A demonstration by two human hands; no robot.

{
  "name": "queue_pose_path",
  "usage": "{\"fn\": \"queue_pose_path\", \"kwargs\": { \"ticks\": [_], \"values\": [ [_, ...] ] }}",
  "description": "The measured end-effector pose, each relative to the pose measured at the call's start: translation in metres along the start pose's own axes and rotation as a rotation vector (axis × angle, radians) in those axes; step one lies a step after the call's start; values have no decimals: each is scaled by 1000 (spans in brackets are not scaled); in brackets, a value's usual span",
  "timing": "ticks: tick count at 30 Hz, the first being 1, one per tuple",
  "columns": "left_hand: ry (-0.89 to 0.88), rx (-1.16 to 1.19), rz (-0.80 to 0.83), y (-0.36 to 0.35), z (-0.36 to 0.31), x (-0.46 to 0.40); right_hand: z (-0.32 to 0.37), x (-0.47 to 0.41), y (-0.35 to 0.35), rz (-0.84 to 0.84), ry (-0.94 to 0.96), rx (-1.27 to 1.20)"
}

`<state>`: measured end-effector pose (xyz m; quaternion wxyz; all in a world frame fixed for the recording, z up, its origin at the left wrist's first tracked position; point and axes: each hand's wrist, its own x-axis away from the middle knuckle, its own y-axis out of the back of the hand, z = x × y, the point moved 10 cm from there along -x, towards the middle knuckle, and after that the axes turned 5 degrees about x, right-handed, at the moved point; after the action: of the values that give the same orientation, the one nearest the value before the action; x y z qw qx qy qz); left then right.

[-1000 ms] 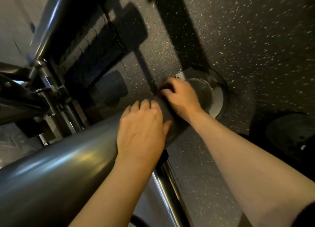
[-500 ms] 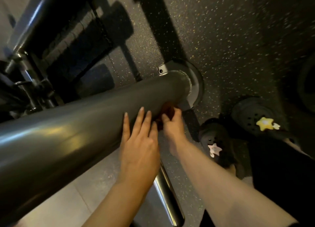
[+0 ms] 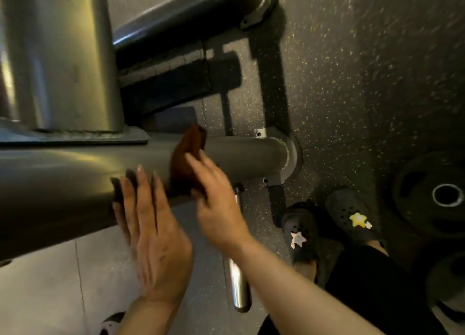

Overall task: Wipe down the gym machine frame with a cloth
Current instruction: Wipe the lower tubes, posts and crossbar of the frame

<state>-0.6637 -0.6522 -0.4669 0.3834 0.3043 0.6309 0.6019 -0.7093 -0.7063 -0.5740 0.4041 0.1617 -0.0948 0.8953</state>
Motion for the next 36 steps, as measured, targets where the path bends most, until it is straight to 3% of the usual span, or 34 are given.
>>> {"fn": "queue_pose_path", "kwargs": {
  "ticks": [3,4,8,10,13,15,20,24,29,31,34,36],
  "values": [
    [28,2,-17,15,7,-1,-34,-6,15,-96,-282,-66],
    [33,9,-23,18,8,-1,-25,-2,10,-86,-295,-106],
    [31,18,-46,29,7,2,70,22,-27,103,65,-155],
    [25,26,-58,32,10,4,62,20,-25,117,123,-112],
    [16,27,-46,31,15,3,-3,2,3,-50,-181,-111],
    [12,33,-37,31,13,4,-7,2,2,-82,-305,-99],
    [25,17,-51,38,7,1,73,12,-26,120,43,-84],
    [43,65,-103,59,6,-10,62,0,-8,61,-136,-60],
    [64,21,-277,115,22,-31,163,28,-47,284,229,-90],
    [54,42,-242,123,26,-34,143,18,-38,247,211,-1],
    [18,62,-215,130,25,-31,120,18,-27,157,32,15],
    [43,92,-258,144,31,-30,164,32,-47,209,187,10]
  ]
}}
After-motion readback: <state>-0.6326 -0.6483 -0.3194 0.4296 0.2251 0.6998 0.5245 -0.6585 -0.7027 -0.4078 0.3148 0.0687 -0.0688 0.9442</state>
